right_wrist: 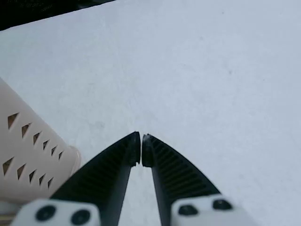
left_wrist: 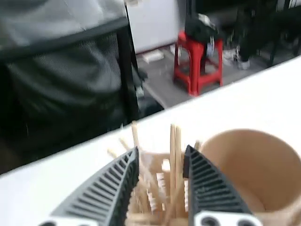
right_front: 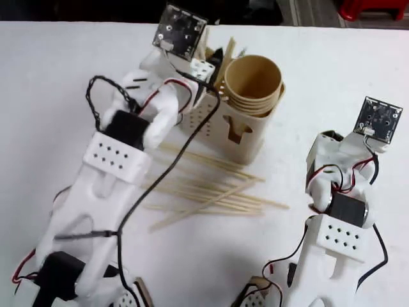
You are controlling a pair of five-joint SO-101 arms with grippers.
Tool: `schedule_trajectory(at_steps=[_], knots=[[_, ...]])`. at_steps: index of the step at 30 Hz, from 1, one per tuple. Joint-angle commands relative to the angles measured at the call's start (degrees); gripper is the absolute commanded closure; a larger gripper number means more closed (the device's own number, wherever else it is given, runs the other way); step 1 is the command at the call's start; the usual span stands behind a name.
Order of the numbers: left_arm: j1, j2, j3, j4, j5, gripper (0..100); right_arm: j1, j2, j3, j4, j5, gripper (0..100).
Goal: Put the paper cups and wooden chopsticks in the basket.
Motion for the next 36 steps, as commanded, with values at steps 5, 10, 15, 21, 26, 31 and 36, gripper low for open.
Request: schedule_trajectory(at_steps=[5,10,15,21,26,31,36], knots=[[3.1,-12.2,-7.4,24.0,-9.1,83,0.4,0.0,-0.4,-1.1,0.4,98.0],[6.6,-20.3,-0.4,31.1,-14.2,83,0.4,0.0,-0.4,-1.1,0.4,98.0],[8.4,-27.8,12.4,31.6,-18.5,83,0.4,0.0,-0.4,-1.1,0.4,98.0],[11.3,-30.0,29.2,30.6,-19.7,83,0.2,0.0,-0.4,-1.1,0.4,98.0],[11.7,-26.4,39.4,24.3,-19.3,78,0.2,0.0,-0.4,-1.1,0.4,98.0],[11.8,-18.1,41.6,19.8,-19.6,78,0.2,0.0,-0.4,-1.1,0.4,98.0],[15.5,-8.4,41.6,16.5,-19.7,78,0.2,0.0,-0.4,-1.1,0.4,98.0]])
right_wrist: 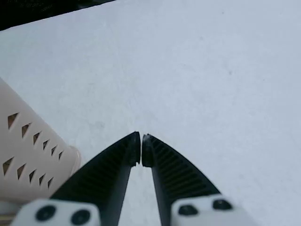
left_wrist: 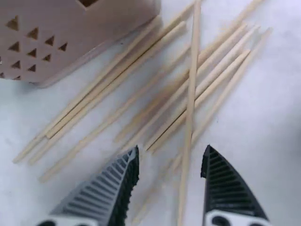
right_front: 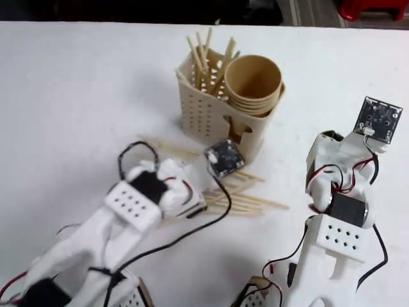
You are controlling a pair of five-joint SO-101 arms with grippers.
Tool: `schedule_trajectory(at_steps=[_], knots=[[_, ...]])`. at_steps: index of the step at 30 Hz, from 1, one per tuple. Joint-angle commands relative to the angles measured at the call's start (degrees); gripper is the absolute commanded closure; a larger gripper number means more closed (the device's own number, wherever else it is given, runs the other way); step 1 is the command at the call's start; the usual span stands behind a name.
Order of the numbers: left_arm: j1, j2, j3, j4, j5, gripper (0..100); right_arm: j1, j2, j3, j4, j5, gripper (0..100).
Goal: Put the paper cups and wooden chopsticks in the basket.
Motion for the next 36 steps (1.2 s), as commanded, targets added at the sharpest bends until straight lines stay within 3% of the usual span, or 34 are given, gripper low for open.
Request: schedule_trajectory(at_steps=[1,8,12,22,31,36], knots=[[5.3,8.0,-0.4,-3.4,-0.6,78,0.2,0.0,-0.4,-1.1,0.4,98.0],[8.6,17.8,-1.1,-8.5,-0.4,78,0.2,0.0,-0.4,-1.1,0.4,98.0],[8.5,22.7,-6.2,-5.9,-0.4,78,0.2,0.0,-0.4,-1.1,0.4,98.0],[8.6,35.6,-17.8,1.1,-0.4,89,0.3,0.0,-0.4,-1.1,0.4,98.0],[8.8,36.9,-18.5,2.4,-0.4,98,0.3,0.0,-0.4,-1.1,0.4,98.0],[8.7,33.9,-19.0,6.7,-0.7,98,0.3,0.0,-0.4,-1.1,0.4,98.0]])
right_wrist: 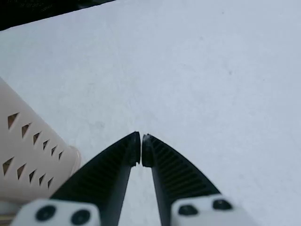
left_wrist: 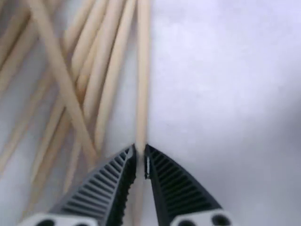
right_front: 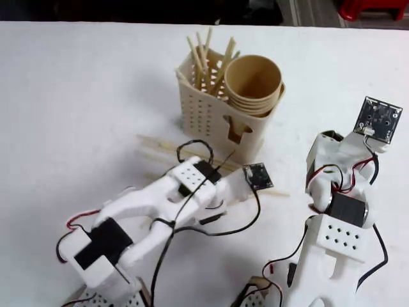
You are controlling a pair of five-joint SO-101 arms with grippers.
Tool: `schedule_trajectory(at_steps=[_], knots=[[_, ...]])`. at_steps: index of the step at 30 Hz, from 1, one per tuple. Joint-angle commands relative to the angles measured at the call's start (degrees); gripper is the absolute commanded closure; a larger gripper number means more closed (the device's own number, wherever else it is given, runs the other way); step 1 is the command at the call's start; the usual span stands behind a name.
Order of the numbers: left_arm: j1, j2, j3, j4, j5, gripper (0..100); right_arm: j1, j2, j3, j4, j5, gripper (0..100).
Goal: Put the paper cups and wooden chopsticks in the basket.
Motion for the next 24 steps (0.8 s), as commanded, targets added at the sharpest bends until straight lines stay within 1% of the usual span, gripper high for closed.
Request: schedule_trajectory(at_steps=[1,7,12,16,20,24], knots=[[0.5,-5.1,-2.0,4.1,-0.6,98,0.3,0.0,-0.4,-1.1,0.4,98.0],[0.5,-17.3,-2.0,11.1,-0.6,98,0.3,0.0,-0.4,-1.1,0.4,98.0],[0.0,-23.3,-2.2,15.7,-0.6,98,0.3,0.0,-0.4,-1.1,0.4,98.0],[-4.4,-29.4,-3.0,16.6,-0.5,98,0.3,0.0,-0.4,-1.1,0.4,98.0],[-9.8,-36.0,-7.0,16.8,-0.3,98,0.2,0.0,-0.4,-1.1,0.4,98.0],[-11.6,-40.9,-14.1,16.4,-0.1,98,0.2,0.0,-0.4,-1.1,0.4,98.0]])
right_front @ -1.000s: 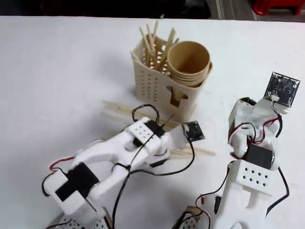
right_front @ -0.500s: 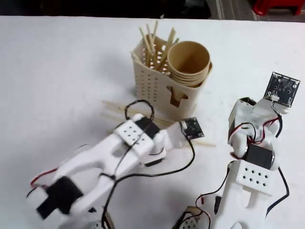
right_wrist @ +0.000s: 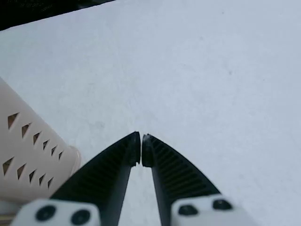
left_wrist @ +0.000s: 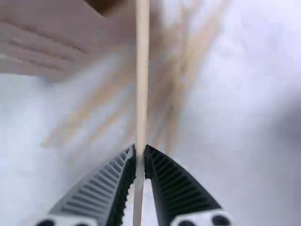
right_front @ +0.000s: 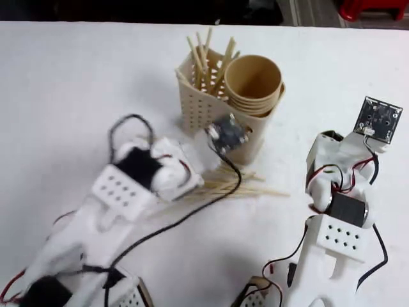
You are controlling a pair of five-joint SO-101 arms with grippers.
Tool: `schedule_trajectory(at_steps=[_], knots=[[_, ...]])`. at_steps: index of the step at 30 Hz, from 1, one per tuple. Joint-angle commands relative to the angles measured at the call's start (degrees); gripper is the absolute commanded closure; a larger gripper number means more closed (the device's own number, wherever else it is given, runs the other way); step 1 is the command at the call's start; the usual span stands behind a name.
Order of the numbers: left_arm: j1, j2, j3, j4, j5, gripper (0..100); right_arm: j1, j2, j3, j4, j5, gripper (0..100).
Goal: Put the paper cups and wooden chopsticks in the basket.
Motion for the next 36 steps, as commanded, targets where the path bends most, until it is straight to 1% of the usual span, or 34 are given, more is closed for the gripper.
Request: schedule_trajectory(at_steps=[1,3,7,11,14,16,19,22,25,29,36], knots=[[-2.0,-6.8,-10.0,-0.5,-0.1,98,0.2,0.0,-0.4,-1.1,0.4,98.0],[-2.0,-7.3,-13.6,-2.6,1.4,98,0.2,0.0,-0.4,-1.1,0.4,98.0],[-2.9,-7.3,-17.8,-11.1,9.5,98,0.2,0.0,-0.4,-1.1,0.4,98.0],[-4.4,-7.3,-17.8,-26.3,13.8,98,0.2,0.0,-0.4,-1.1,0.4,98.0],[-5.1,-7.2,-17.6,-37.3,14.2,98,0.2,0.0,-0.4,-1.1,0.4,98.0],[-5.0,-7.2,-17.6,-43.3,14.7,98,0.2,0.0,-0.4,-1.1,0.4,98.0],[-5.1,-5.9,-16.4,-51.4,17.4,98,0.2,0.0,-0.4,-1.1,0.4,98.0],[-5.8,-2.7,-15.2,-58.1,20.1,98,0.2,0.0,-0.4,-1.1,0.4,98.0],[-6.8,2.2,-15.3,-62.5,21.5,98,0.2,0.0,-0.4,-1.1,0.4,98.0],[-8.5,9.7,-15.6,-65.2,21.8,98,0.2,0.0,-0.4,-1.1,0.4,98.0],[-10.2,16.4,-15.2,-64.0,21.5,98,0.2,0.0,-0.4,-1.1,0.4,98.0]])
